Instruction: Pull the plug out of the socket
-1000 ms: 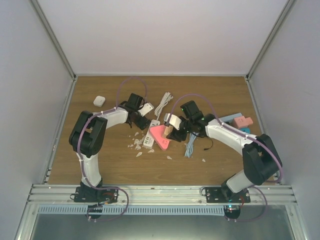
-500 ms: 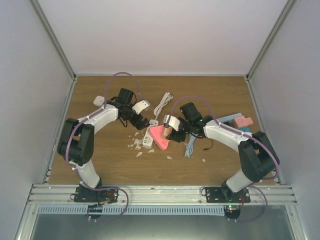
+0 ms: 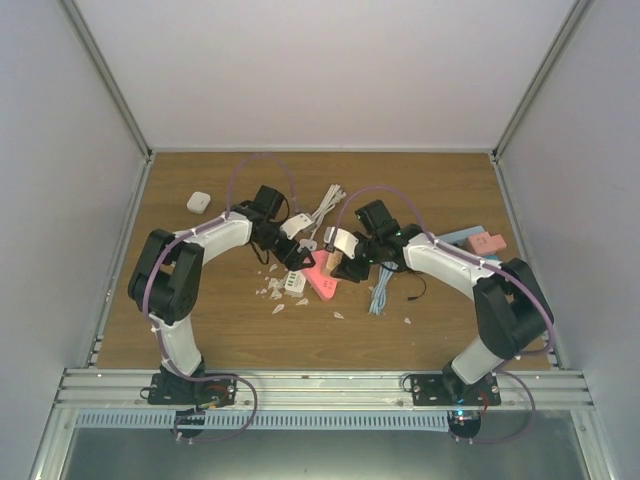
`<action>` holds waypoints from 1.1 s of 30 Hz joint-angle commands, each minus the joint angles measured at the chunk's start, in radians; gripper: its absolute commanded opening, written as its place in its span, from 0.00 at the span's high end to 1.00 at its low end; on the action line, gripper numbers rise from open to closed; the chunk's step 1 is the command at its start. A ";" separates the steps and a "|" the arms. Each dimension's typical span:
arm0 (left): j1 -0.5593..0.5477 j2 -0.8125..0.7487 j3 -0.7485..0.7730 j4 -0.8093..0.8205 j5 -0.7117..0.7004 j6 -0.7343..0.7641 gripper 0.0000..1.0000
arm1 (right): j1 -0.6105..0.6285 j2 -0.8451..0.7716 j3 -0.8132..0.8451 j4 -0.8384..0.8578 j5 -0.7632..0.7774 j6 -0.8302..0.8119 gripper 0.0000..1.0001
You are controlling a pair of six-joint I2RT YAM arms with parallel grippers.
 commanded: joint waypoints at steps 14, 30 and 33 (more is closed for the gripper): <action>0.048 0.137 -0.086 -0.017 -0.196 0.074 0.23 | 0.006 0.053 0.226 -0.158 -0.010 -0.045 0.76; 0.133 -0.034 -0.078 -0.016 0.151 0.179 0.17 | 0.009 0.081 0.211 -0.164 -0.002 -0.062 0.78; 0.174 -0.055 -0.079 0.009 0.224 0.135 0.15 | 0.003 0.031 0.186 -0.110 -0.037 -0.046 0.80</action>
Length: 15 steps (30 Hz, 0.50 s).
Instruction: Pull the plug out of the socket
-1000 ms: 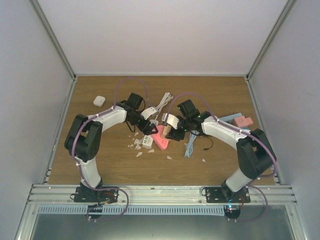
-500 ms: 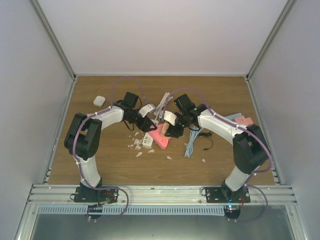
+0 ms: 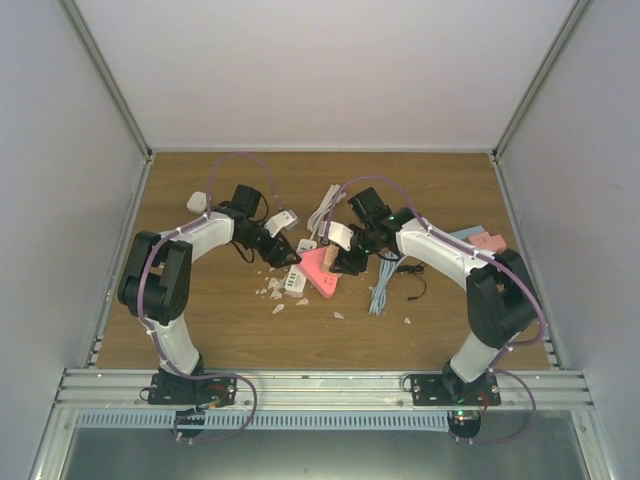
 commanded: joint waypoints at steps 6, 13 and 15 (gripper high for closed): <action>0.135 -0.094 -0.014 0.012 0.129 -0.052 0.13 | -0.007 -0.122 -0.011 0.146 -0.107 0.033 0.80; 0.157 -0.137 -0.014 0.007 0.072 -0.023 0.12 | -0.015 -0.110 -0.014 0.131 -0.078 0.026 0.81; 0.156 -0.150 -0.021 0.000 0.057 0.002 0.12 | -0.016 -0.087 -0.016 0.119 -0.074 0.024 0.81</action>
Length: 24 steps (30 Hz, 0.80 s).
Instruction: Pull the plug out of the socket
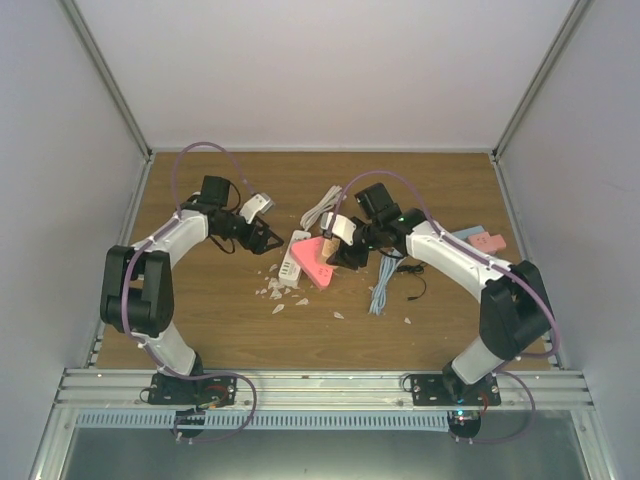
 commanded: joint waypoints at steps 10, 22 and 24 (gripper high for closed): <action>-0.080 -0.100 -0.150 -0.007 -0.162 0.186 0.13 | -0.007 0.097 0.033 0.011 -0.042 0.000 0.81; -0.150 -0.096 -0.081 0.056 -0.141 0.062 0.16 | -0.006 0.076 0.058 -0.005 -0.024 -0.009 0.81; -0.145 -0.087 -0.080 0.062 -0.140 0.050 0.16 | -0.007 0.048 0.060 0.015 -0.043 0.003 0.81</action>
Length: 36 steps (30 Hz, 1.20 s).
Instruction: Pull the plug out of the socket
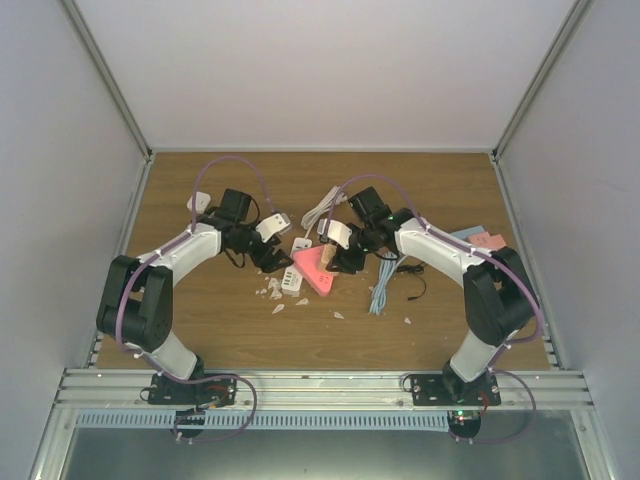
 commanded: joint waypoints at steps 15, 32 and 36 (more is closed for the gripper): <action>0.114 -0.041 0.038 0.054 0.079 -0.028 0.11 | -0.010 -0.029 0.101 -0.021 -0.061 0.008 0.81; 0.110 -0.056 -0.058 0.083 -0.016 0.059 0.09 | -0.035 0.145 0.333 -0.284 -0.156 0.018 0.81; 0.109 -0.050 -0.065 0.089 -0.028 0.056 0.09 | -0.031 0.126 0.318 -0.259 -0.072 0.018 0.81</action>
